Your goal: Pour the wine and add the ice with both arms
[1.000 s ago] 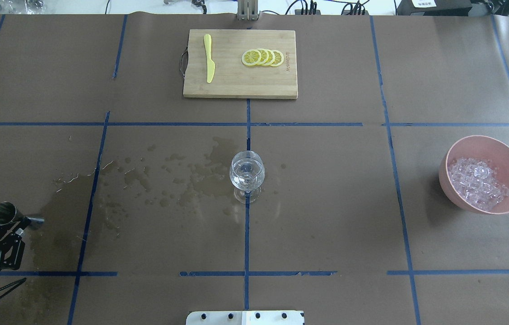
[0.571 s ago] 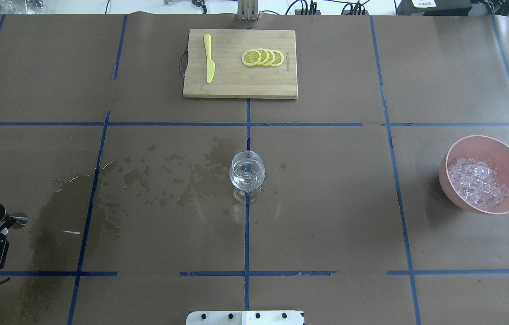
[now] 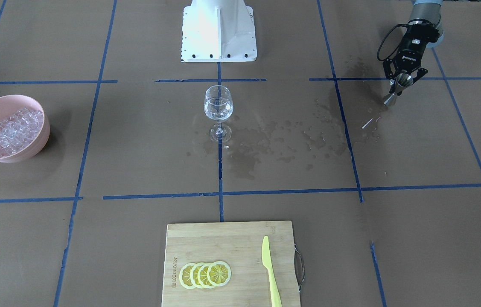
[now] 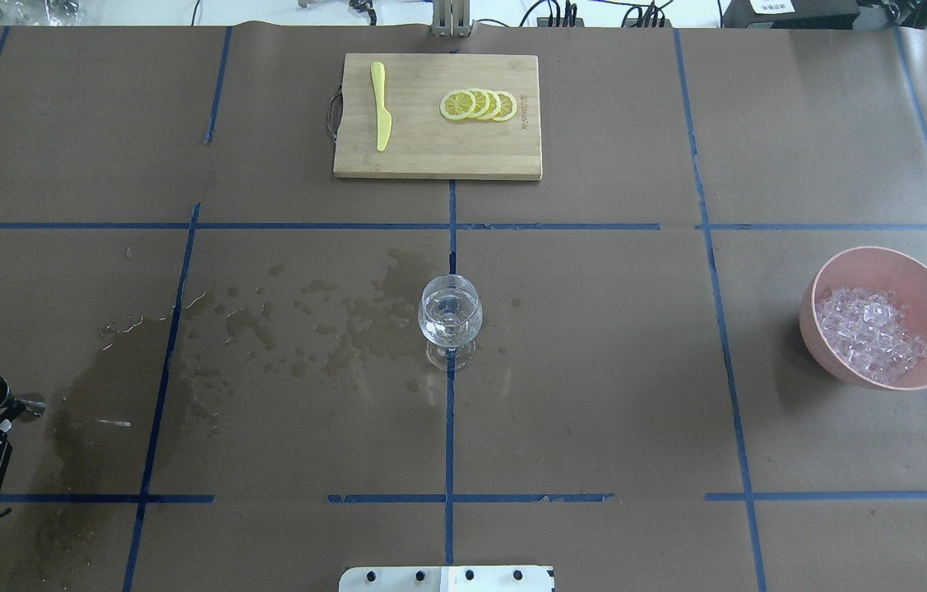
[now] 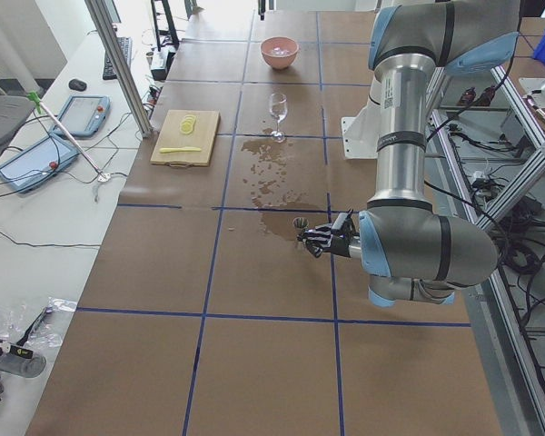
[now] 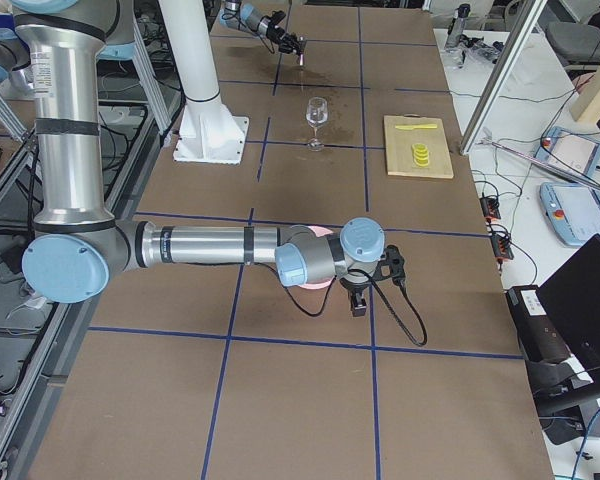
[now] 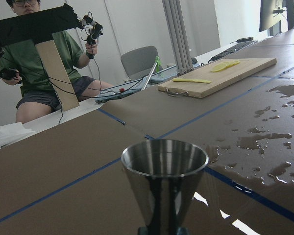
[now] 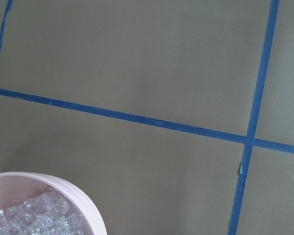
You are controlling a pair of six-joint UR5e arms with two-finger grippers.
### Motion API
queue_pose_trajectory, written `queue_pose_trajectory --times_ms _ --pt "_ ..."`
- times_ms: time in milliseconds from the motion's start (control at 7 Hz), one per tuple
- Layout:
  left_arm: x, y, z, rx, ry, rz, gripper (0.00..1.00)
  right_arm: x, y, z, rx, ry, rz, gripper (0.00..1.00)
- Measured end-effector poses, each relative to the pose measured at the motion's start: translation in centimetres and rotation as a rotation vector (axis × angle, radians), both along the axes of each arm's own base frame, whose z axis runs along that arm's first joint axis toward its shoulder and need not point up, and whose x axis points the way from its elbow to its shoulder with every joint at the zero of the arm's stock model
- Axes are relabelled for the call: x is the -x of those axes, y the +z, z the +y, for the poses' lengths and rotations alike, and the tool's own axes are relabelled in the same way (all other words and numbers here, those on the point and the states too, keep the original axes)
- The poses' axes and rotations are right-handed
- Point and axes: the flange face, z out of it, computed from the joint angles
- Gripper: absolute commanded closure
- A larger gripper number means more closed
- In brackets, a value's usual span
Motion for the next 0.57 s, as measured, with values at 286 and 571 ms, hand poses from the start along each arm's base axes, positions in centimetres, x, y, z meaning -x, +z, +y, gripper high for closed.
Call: queue_pose_trajectory --times_ms 286,571 --pt "0.03 0.22 0.10 0.060 0.010 0.100 1.00 0.01 0.00 0.03 0.000 0.000 0.000 0.00" --pt "0.02 0.82 0.23 0.072 0.013 0.101 1.00 0.03 0.12 0.02 0.002 -0.001 0.000 0.00"
